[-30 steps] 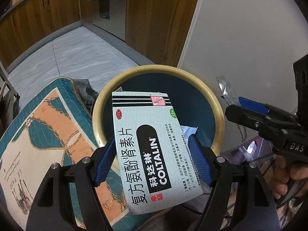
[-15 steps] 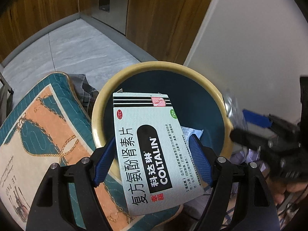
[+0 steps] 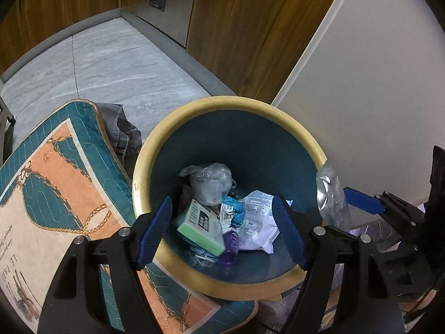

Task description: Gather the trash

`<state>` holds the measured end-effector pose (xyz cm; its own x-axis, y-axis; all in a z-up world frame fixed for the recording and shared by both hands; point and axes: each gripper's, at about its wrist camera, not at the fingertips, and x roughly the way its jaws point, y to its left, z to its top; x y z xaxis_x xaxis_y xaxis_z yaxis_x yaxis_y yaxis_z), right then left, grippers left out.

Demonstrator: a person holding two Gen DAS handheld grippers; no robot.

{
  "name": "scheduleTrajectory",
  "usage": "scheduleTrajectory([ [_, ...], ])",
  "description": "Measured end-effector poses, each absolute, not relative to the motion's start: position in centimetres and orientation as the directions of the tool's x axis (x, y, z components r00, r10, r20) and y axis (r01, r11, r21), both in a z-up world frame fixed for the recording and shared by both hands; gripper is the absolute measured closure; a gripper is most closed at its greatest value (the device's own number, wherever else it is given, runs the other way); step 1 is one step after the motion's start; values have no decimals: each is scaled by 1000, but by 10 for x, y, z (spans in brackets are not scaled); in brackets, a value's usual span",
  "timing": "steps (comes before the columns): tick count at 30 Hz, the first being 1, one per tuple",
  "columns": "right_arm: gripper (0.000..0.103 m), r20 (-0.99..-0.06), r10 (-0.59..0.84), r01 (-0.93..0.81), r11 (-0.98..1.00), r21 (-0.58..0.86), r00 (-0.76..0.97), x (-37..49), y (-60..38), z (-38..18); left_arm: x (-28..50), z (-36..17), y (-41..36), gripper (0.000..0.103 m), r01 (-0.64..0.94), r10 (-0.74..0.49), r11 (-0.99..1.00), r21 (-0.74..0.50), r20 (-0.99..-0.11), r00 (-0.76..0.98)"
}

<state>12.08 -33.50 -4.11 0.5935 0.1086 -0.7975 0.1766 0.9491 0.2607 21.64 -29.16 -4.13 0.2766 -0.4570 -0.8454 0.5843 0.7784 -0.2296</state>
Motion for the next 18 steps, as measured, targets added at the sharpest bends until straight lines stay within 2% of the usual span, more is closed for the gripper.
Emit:
scheduleTrajectory([
  [10, 23, -791, 125, 150, 953, 264, 599, 122, -330, -42, 216, -24, -266, 28, 544, -453, 807, -229, -831, 324],
  [18, 18, -774, 134, 144, 949, 279, 619, 116, -332, -38, 200, -9, -250, 17, 530, -466, 815, -234, -809, 358],
])
